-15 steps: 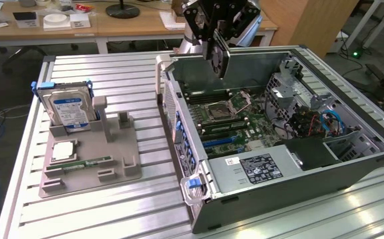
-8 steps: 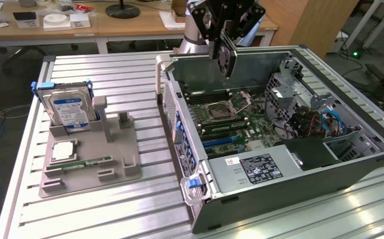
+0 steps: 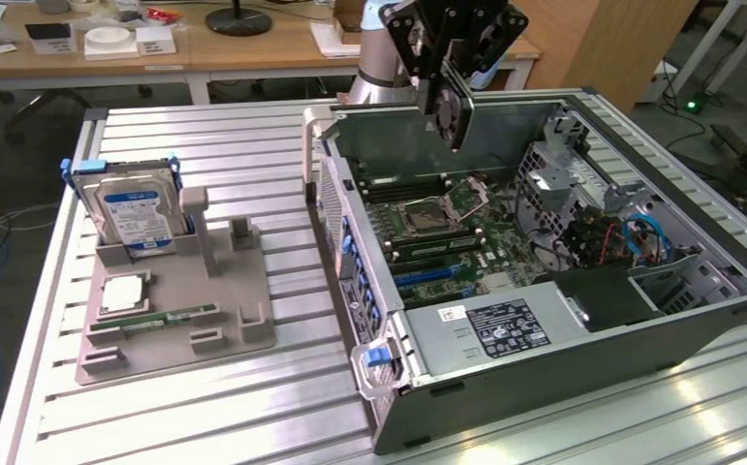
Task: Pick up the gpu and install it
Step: 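Pick up the gpu and move the gpu toward the slot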
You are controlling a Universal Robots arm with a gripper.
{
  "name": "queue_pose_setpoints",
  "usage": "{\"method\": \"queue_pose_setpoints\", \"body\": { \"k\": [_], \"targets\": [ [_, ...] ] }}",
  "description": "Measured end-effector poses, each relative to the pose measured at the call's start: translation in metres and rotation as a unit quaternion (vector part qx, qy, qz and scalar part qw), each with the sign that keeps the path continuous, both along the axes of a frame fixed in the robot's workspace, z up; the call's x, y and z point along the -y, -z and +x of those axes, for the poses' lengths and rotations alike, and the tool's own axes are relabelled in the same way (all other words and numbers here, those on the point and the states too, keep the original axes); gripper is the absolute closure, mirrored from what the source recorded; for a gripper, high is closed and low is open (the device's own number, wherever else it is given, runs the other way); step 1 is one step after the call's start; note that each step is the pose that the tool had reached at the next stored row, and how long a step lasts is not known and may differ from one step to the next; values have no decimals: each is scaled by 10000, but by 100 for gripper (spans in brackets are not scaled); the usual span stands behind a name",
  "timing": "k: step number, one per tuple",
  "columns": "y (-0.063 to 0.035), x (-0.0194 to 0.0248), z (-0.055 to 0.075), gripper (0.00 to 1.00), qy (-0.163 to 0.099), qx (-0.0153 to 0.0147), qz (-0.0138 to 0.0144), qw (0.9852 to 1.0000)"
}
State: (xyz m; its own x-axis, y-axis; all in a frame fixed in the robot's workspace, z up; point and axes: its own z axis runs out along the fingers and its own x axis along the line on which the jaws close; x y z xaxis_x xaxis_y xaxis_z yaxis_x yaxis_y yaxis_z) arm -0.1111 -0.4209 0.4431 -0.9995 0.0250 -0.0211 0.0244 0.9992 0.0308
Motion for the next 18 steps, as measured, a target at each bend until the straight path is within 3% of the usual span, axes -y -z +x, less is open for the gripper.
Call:
{"method": "queue_pose_setpoints", "body": {
  "k": [18],
  "targets": [
    [1, 0, 314, 72, 0, 0, 1, 10000]
  ]
}}
